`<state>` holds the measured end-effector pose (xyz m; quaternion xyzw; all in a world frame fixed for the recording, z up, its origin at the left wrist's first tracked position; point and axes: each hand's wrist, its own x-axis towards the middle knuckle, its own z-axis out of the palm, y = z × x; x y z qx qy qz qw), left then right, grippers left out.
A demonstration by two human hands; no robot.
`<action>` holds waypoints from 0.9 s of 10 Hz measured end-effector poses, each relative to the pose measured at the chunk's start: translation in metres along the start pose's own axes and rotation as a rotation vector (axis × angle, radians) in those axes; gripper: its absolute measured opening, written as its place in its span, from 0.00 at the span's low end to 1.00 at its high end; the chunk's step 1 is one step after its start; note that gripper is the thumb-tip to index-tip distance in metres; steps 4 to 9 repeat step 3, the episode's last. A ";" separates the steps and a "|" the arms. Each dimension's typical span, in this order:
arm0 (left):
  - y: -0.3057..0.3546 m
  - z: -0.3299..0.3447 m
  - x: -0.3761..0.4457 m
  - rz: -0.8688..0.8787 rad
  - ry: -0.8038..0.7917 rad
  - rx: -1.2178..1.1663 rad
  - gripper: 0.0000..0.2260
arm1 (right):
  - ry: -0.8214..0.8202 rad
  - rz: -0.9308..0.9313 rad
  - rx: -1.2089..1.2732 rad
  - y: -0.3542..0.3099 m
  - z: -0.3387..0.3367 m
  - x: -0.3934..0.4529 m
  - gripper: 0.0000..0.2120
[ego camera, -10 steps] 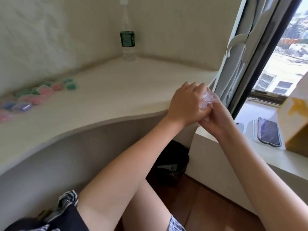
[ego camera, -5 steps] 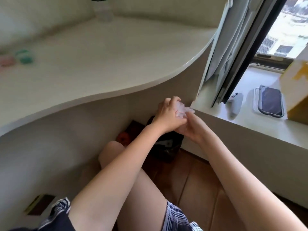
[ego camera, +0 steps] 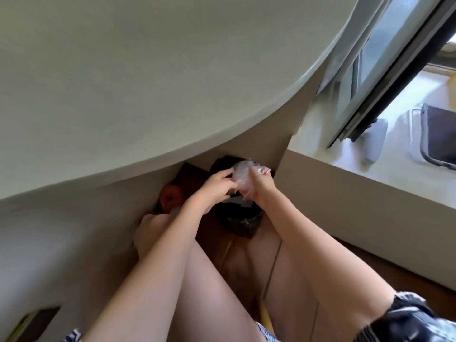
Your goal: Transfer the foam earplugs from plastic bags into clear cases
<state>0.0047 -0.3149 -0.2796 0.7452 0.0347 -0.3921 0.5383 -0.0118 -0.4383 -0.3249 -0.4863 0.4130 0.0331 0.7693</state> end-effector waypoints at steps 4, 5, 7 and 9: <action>0.002 -0.008 0.024 -0.040 0.028 0.058 0.14 | 0.047 0.370 0.119 -0.001 0.004 0.039 0.42; 0.002 -0.008 0.024 -0.040 0.028 0.058 0.14 | 0.047 0.370 0.119 -0.001 0.004 0.039 0.42; 0.002 -0.008 0.024 -0.040 0.028 0.058 0.14 | 0.047 0.370 0.119 -0.001 0.004 0.039 0.42; 0.002 -0.008 0.024 -0.040 0.028 0.058 0.14 | 0.047 0.370 0.119 -0.001 0.004 0.039 0.42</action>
